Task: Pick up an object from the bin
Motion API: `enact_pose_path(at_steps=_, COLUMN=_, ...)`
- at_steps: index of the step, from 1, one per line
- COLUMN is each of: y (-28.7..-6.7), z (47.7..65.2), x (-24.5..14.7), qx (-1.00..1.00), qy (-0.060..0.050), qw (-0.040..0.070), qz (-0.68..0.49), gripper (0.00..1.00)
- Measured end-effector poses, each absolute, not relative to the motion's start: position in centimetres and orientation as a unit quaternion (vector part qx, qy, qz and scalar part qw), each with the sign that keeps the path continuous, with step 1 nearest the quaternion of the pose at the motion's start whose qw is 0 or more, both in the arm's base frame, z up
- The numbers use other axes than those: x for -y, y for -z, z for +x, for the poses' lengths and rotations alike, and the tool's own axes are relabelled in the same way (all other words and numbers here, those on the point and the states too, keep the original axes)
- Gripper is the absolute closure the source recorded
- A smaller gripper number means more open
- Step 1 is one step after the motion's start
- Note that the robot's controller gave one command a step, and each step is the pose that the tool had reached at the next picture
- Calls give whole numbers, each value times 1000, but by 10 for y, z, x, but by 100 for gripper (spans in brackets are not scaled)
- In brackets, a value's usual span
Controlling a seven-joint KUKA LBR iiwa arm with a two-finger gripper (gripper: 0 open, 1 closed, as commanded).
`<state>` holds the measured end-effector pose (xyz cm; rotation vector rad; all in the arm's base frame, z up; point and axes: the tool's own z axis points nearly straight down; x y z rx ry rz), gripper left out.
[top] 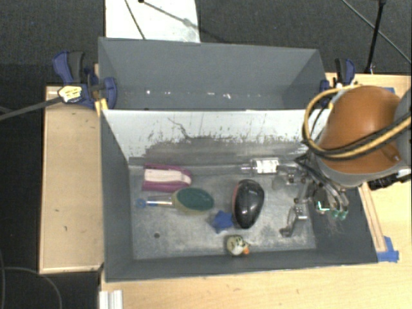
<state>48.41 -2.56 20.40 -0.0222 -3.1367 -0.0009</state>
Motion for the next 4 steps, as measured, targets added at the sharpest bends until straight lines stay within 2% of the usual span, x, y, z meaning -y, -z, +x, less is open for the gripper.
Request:
enact_pose_path(at_steps=1, y=-87, z=515, x=3, qx=998, qy=1, qw=-12, qz=-59, gripper=0)
enact_pose_path(at_steps=2, y=-75, z=552, x=-24, qx=1000, qy=0, qw=-2, qz=-31, gripper=0)
enact_pose_path(at_steps=3, y=-77, z=553, x=-24, qx=1000, qy=1, qw=-4, qz=-30, gripper=100)
enact_pose_path(at_steps=4, y=-202, z=581, x=-21, qx=999, qy=1, qw=-6, qz=-53, gripper=100)
